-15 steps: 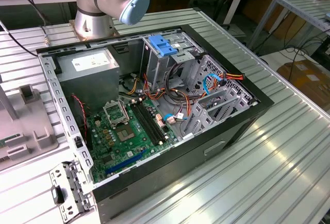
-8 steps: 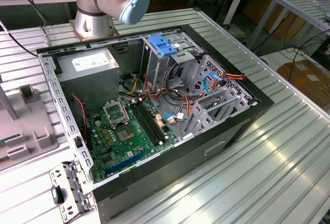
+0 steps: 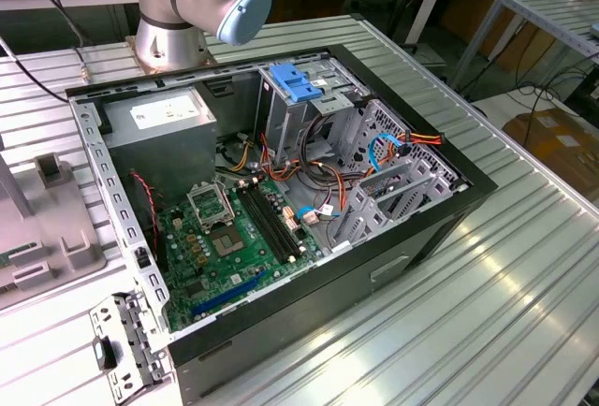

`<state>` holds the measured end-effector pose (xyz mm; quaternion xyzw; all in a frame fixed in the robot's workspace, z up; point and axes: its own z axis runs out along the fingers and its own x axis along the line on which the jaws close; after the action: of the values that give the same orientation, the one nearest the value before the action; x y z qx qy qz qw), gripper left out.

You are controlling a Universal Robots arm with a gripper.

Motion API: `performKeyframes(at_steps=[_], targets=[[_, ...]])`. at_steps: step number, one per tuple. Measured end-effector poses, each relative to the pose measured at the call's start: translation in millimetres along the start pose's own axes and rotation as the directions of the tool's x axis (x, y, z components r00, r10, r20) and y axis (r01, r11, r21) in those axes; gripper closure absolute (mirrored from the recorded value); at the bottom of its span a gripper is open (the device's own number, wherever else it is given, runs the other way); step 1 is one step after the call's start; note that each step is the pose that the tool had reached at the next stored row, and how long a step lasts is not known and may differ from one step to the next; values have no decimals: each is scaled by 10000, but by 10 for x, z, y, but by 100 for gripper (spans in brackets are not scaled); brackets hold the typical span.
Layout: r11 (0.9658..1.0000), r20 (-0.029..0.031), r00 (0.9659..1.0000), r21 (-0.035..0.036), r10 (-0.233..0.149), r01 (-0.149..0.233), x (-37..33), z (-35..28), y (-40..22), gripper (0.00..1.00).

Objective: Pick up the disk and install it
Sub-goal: 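Pick up the disk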

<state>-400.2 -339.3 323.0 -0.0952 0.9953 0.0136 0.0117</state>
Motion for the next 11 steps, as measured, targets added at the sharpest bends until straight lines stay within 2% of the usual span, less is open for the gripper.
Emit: performKeyframes(at_steps=[4, 8, 9, 11], targets=[[9983, -14, 9983, -16, -590, 590, 0, 0, 0, 89], [9952, -23, 9952, -26, -979, 979, 0, 0, 0, 89], [9942, -25, 9942, -29, -1071, 1071, 0, 0, 0, 89], [9897, -34, 9897, -40, -1432, 1432, 0, 0, 0, 89]])
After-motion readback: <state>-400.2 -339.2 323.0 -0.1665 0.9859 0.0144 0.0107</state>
